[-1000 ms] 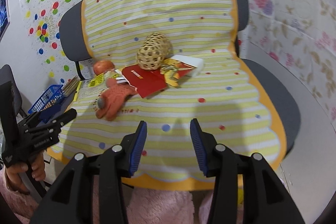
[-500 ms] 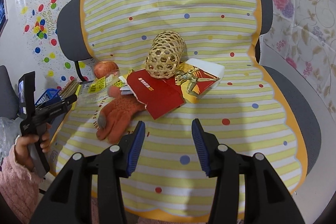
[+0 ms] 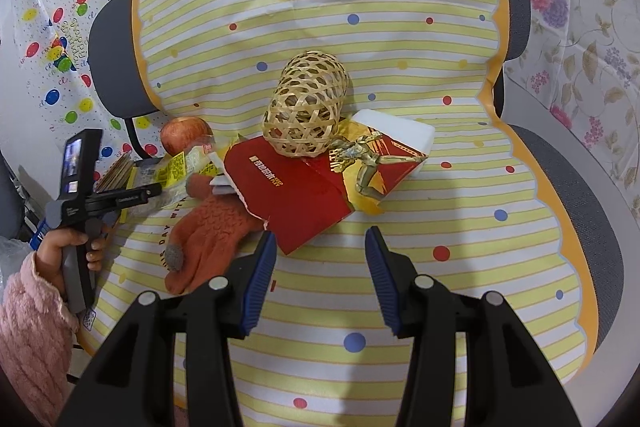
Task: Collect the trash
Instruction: 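Move the left gripper back toward the clear snack wrapper on the chair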
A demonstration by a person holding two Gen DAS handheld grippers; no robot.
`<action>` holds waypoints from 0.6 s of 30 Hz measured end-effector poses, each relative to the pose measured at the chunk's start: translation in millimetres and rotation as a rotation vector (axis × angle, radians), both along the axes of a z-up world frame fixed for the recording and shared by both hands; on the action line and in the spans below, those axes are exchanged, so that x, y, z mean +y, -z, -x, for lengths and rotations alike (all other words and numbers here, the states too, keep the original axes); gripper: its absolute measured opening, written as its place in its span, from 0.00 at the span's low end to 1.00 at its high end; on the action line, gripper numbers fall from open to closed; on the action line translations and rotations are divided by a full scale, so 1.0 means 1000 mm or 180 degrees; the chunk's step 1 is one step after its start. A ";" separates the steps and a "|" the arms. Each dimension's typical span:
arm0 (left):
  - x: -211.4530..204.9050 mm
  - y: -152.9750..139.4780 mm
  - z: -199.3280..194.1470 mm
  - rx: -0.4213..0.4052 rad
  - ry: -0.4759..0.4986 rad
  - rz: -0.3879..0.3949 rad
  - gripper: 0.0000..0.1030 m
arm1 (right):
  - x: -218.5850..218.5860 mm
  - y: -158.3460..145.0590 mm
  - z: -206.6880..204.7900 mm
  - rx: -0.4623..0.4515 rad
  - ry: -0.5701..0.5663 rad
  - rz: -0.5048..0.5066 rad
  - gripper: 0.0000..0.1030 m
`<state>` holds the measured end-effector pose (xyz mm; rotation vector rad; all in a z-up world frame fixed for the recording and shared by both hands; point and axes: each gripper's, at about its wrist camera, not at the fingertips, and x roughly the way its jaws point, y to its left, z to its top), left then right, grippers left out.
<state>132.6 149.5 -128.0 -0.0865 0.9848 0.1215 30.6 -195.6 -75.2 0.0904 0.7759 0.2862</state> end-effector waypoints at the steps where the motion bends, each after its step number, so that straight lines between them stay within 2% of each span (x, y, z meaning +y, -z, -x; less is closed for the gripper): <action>1: -0.001 0.000 -0.002 0.0006 0.0014 -0.0007 0.79 | 0.000 0.001 0.000 0.0006 0.0000 0.0005 0.45; 3: -0.007 -0.002 -0.001 -0.0004 0.0058 -0.0122 0.59 | -0.001 0.001 0.001 0.0014 0.0002 0.0004 0.45; 4: -0.013 -0.004 0.002 -0.0019 0.0031 -0.0350 0.50 | -0.001 0.001 0.001 0.0015 0.0004 0.0002 0.45; 5: -0.018 -0.006 0.005 -0.0032 0.0021 -0.0509 0.29 | -0.003 0.001 0.003 0.0010 0.0010 -0.0001 0.45; 6: -0.020 -0.009 0.010 -0.0077 0.0042 -0.0560 0.18 | -0.003 0.001 0.003 0.0006 0.0013 -0.0003 0.44; 9: -0.021 -0.030 0.033 -0.0360 0.0043 -0.0353 0.10 | -0.006 -0.001 0.007 -0.0015 0.0023 -0.0004 0.44; 12: -0.023 -0.069 0.069 -0.0840 0.0027 -0.0121 0.01 | -0.009 -0.002 0.010 -0.0028 0.0026 -0.0013 0.45; 15: -0.027 -0.105 0.106 -0.1318 -0.0039 0.0026 0.01 | -0.010 -0.004 0.013 -0.0062 0.0012 -0.0037 0.45; 18: -0.041 -0.122 0.136 -0.1678 -0.0009 0.0066 0.01 | -0.010 -0.006 0.016 -0.0094 -0.0011 -0.0067 0.45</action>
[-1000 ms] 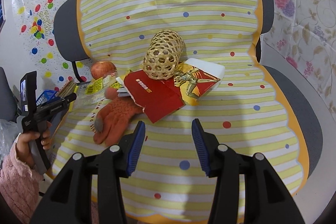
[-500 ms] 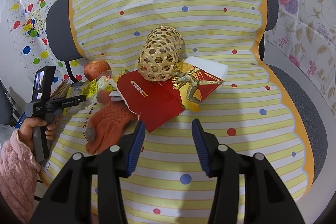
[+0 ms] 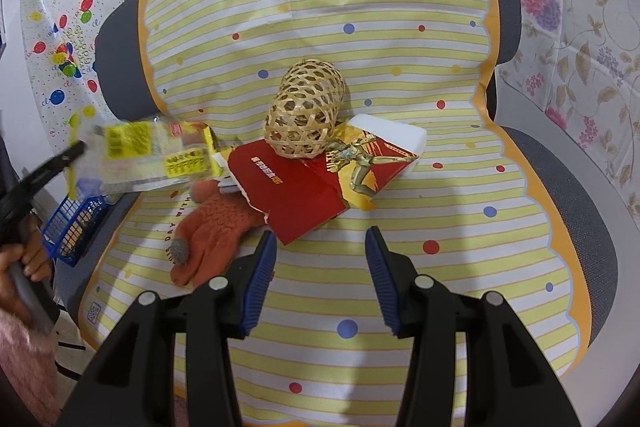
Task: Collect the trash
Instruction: 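Move the left gripper back toward the clear snack wrapper on the chair, then grasp the clear snack wrapper with the left gripper and lift it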
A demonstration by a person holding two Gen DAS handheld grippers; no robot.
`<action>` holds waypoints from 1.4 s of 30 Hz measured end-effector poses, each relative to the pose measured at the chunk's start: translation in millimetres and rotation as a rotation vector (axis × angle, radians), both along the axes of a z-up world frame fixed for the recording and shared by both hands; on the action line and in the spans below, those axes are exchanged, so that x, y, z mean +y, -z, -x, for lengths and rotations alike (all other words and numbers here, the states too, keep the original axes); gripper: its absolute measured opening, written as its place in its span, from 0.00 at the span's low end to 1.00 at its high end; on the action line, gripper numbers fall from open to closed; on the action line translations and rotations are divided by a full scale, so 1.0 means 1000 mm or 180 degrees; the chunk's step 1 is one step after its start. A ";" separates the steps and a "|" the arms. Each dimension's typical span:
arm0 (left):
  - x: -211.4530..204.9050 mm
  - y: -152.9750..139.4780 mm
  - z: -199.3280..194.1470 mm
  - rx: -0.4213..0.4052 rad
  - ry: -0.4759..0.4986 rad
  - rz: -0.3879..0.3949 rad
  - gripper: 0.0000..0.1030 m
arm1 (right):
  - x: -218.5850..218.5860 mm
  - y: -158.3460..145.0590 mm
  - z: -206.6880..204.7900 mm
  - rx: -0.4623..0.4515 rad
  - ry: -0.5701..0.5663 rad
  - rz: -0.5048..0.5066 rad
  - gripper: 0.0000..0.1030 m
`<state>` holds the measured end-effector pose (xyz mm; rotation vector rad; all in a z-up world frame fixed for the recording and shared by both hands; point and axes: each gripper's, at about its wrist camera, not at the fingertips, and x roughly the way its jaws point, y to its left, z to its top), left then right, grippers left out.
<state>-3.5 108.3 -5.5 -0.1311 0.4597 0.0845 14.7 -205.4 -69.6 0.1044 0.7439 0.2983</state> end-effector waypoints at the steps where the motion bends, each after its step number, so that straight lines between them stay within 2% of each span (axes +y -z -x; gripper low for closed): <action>1: -0.006 0.000 0.006 -0.0055 0.0053 -0.0025 0.01 | 0.001 0.000 0.001 -0.0003 -0.0002 -0.0013 0.45; 5: -0.041 0.016 0.018 0.0005 0.0474 -0.0115 0.02 | 0.003 0.000 0.006 -0.0015 -0.0054 -0.0013 0.45; 8: -0.055 0.031 0.020 0.0143 0.0656 -0.0011 0.03 | 0.001 0.000 0.009 -0.0018 -0.0051 -0.0022 0.45; 11: -0.049 0.041 0.013 0.0306 0.0603 0.0162 0.05 | -0.003 -0.001 0.014 -0.0032 -0.0031 -0.0026 0.45; 15: -0.035 0.055 0.006 0.0590 0.0334 0.0213 0.04 | -0.010 0.003 0.018 -0.0014 -0.0001 -0.0028 0.45; 18: -0.026 0.066 0.010 0.0708 0.0341 0.0248 0.05 | -0.012 0.009 0.017 0.0036 -0.0001 -0.0039 0.45; 22: -0.019 0.073 0.006 0.0675 0.0426 0.0268 0.07 | -0.005 0.014 0.014 0.0081 -0.0056 -0.0044 0.45; 25: -0.020 0.073 -0.003 0.0642 0.0525 0.0295 0.15 | 0.001 0.011 0.015 0.0058 -0.0112 -0.0022 0.45; 27: -0.025 0.074 -0.015 0.0645 0.0566 0.0233 0.27 | 0.003 0.010 0.016 0.0040 -0.0131 0.0003 0.45; 29: -0.029 0.075 -0.030 0.0694 0.0599 0.0212 0.31 | 0.003 0.009 0.017 0.0036 -0.0122 0.0022 0.45; 34: -0.029 0.083 -0.062 0.0874 0.0590 0.0377 0.31 | -0.002 0.014 0.014 0.0097 -0.0063 0.0037 0.45; 40: -0.020 0.099 -0.092 0.1110 0.0349 0.0548 0.31 | -0.003 0.020 0.008 0.0154 -0.0029 0.0054 0.45; 41: -0.018 0.100 -0.094 0.1131 0.0329 0.0578 0.29 | -0.002 0.021 0.007 0.0156 -0.0032 0.0064 0.45; 42: -0.016 0.101 -0.094 0.1121 0.0312 0.0616 0.21 | -0.001 0.021 0.006 0.0152 -0.0036 0.0071 0.44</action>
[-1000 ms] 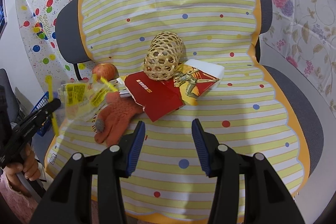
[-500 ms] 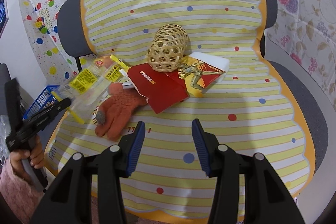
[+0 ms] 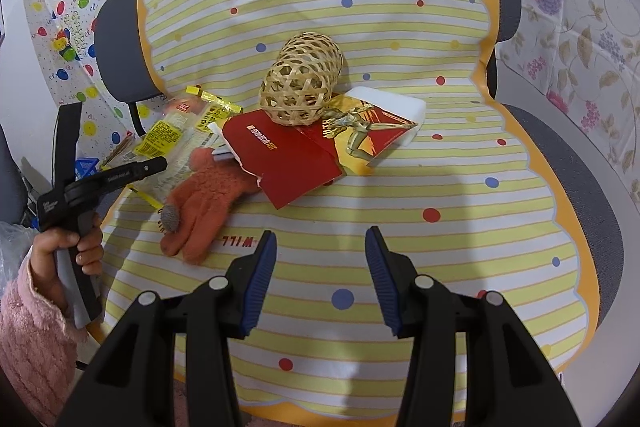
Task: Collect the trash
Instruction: 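Grasp the clear snack wrapper with the left gripper and lift it, then hold the wrapper in the left gripper while the right gripper grasps the woven bamboo ball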
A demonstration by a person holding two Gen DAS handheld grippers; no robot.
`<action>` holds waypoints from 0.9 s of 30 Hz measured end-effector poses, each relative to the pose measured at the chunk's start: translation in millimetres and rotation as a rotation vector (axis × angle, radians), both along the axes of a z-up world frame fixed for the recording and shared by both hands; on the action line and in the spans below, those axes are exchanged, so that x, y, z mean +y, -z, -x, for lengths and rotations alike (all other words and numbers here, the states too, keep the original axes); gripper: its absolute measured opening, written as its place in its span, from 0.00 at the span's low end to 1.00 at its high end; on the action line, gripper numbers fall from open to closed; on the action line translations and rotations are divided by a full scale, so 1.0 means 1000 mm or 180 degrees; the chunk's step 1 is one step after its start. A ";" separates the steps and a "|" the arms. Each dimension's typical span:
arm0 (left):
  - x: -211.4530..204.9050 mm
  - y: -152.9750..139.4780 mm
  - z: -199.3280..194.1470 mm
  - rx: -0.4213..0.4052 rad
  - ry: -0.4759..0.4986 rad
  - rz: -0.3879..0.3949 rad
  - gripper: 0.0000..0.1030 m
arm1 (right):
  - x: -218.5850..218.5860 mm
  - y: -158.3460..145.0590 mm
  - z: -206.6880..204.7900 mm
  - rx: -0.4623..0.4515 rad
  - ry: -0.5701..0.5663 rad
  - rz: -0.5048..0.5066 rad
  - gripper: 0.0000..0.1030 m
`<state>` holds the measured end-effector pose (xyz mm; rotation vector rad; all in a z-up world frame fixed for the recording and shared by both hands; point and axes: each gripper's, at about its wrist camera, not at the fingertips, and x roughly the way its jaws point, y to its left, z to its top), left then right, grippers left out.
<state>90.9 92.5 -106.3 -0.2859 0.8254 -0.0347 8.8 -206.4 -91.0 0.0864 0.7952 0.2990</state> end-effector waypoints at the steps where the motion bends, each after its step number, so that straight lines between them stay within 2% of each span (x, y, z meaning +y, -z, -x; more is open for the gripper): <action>1: 0.001 -0.001 0.001 -0.0014 -0.0008 0.0026 0.16 | 0.001 0.000 -0.001 -0.0006 -0.0007 0.0004 0.44; 3: 0.001 -0.010 0.009 -0.0112 -0.0031 -0.0020 0.03 | 0.004 -0.001 -0.003 -0.0033 -0.0023 0.0024 0.44; 4: -0.001 -0.018 0.020 -0.0232 -0.0043 -0.0115 0.02 | 0.004 -0.002 -0.004 -0.0044 -0.0027 0.0029 0.44; 7: -0.010 -0.040 0.049 -0.0517 -0.0012 -0.0371 0.01 | 0.007 -0.005 -0.009 -0.0076 -0.0062 0.0008 0.45; 11: -0.010 -0.061 0.075 -0.0677 -0.0039 -0.0449 0.01 | 0.018 -0.013 -0.019 -0.0177 -0.0142 0.0040 0.45; 12: -0.009 -0.065 0.080 -0.0700 -0.0068 -0.0447 0.01 | 0.021 -0.016 -0.023 -0.0221 -0.0158 0.0048 0.46; 13: -0.007 -0.068 0.082 -0.0715 -0.0082 -0.0433 0.01 | 0.024 -0.019 -0.027 -0.0262 -0.0161 0.0057 0.55; 14: -0.006 -0.072 0.084 -0.0727 -0.0089 -0.0407 0.01 | 0.026 -0.022 -0.031 -0.0309 -0.0156 0.0072 0.64; 19: -0.008 -0.079 0.076 -0.0761 -0.0095 -0.0419 0.01 | 0.042 -0.031 -0.066 -0.0466 -0.0153 0.0200 0.78; 27: -0.009 -0.077 0.053 -0.0744 -0.0186 -0.0461 0.01 | 0.065 -0.030 -0.129 -0.0444 -0.0096 0.0347 0.79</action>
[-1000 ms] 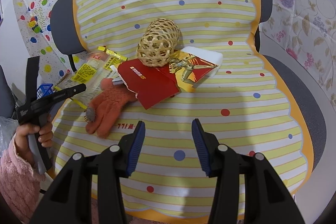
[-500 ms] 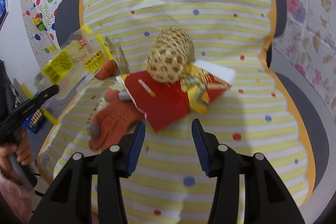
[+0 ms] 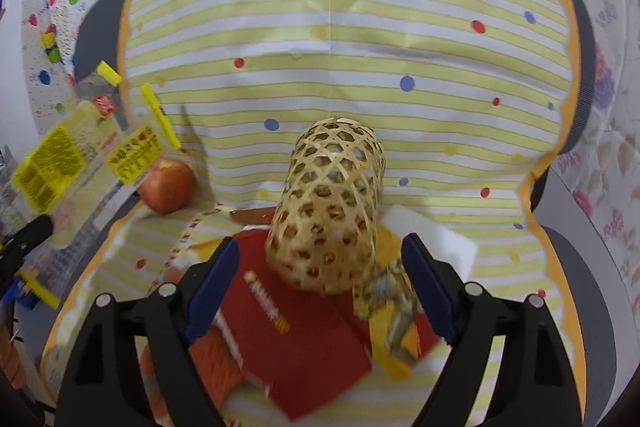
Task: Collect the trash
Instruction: 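Hold the wrapper in the left gripper while the right gripper grasps the woven bamboo ball, then carry bamboo ball and wrapper over the pink-lined bin and open both grippers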
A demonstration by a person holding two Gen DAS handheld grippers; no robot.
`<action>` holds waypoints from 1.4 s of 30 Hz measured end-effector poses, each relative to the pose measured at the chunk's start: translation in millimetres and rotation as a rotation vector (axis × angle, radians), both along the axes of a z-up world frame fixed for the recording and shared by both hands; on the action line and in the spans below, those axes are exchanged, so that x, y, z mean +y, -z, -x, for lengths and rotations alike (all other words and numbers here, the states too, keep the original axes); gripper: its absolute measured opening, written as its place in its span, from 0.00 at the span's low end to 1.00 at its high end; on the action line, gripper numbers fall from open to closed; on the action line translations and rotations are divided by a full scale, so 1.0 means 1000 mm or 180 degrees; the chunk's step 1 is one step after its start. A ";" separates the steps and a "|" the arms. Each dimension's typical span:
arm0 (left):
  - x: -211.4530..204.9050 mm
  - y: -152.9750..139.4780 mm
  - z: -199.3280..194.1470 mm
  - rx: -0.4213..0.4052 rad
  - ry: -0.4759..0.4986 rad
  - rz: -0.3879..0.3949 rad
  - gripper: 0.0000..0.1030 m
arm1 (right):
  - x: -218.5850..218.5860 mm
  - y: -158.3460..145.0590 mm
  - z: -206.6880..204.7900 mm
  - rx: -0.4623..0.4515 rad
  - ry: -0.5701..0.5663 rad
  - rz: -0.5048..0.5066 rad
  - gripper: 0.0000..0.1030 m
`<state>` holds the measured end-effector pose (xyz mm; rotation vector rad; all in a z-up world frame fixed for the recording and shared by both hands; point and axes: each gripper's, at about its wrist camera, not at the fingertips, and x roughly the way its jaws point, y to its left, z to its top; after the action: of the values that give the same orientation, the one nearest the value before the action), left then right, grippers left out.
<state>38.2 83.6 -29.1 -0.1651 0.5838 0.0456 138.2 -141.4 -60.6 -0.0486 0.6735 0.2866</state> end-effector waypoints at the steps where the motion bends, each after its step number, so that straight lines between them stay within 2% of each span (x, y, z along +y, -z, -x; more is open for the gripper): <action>1: 0.000 0.001 -0.002 0.0004 -0.0004 -0.0002 0.01 | 0.002 0.003 -0.005 0.0021 0.0001 0.0012 0.79; 7: 0.000 0.010 -0.012 0.0097 0.0007 0.0036 0.01 | 0.015 0.019 -0.031 0.0123 0.0118 0.0126 0.79; 13: 0.000 0.013 -0.008 0.0125 0.0005 0.0037 0.01 | 0.016 0.027 -0.023 0.0115 0.0212 0.0209 0.79; 16: -0.001 0.010 -0.006 0.0124 -0.0002 0.0040 0.01 | 0.012 0.024 -0.020 0.0101 0.0256 0.0217 0.70; 18: -0.003 0.006 -0.002 0.0101 0.0005 0.0034 0.01 | 0.008 0.015 -0.014 0.0000 0.0283 0.0177 0.69; 24: -0.007 -0.020 0.020 -0.0100 0.0066 0.0030 0.01 | -0.011 -0.055 0.034 -0.0467 0.0159 -0.0035 0.68; 28: -0.020 -0.040 0.043 -0.0254 0.0202 0.0057 0.01 | -0.029 -0.080 0.076 -0.0544 0.0124 -0.0120 0.68; 35: -0.059 -0.044 0.081 -0.0293 0.0514 0.0007 0.01 | -0.063 -0.069 0.141 -0.0395 0.0125 -0.0244 0.68; 42: -0.105 -0.030 0.112 -0.0225 0.0916 0.0045 0.01 | -0.097 -0.053 0.201 -0.0306 0.0371 -0.0264 0.69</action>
<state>-73.3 -21.2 0.9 -0.0947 0.5327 -0.2425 -63.1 -238.5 -7.6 0.0557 0.5661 0.1986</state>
